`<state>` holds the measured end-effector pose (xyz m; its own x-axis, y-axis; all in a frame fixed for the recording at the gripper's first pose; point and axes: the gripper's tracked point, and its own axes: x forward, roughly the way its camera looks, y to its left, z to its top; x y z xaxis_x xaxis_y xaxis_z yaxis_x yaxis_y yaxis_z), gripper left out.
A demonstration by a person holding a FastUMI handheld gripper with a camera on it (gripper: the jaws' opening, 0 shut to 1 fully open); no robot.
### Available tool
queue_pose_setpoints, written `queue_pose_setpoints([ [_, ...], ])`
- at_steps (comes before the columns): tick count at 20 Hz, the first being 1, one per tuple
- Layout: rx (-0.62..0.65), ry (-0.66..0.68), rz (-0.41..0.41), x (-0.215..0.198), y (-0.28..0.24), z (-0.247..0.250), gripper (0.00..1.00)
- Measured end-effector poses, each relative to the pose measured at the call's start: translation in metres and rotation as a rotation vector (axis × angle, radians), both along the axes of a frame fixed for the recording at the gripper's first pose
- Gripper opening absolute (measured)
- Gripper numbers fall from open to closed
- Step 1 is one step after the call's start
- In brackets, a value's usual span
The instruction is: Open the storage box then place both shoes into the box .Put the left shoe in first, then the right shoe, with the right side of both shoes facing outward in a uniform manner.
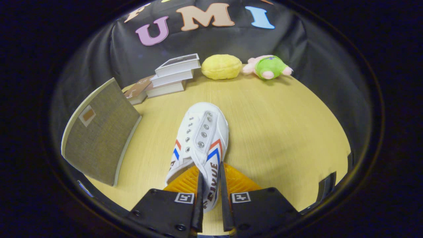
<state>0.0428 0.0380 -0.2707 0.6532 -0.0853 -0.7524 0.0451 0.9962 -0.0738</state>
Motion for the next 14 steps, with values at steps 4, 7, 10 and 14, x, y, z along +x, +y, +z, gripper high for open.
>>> queue_pose_setpoints([
  [4,0.050,-0.025,-0.053,-0.001,-0.005,0.002,0.22],
  [7,0.125,-0.048,-0.092,0.001,-0.011,-0.001,0.11],
  [10,0.263,-0.058,-0.150,-0.001,-0.014,0.000,0.06],
  [14,0.475,-0.048,-0.234,0.000,-0.017,-0.002,0.06],
])
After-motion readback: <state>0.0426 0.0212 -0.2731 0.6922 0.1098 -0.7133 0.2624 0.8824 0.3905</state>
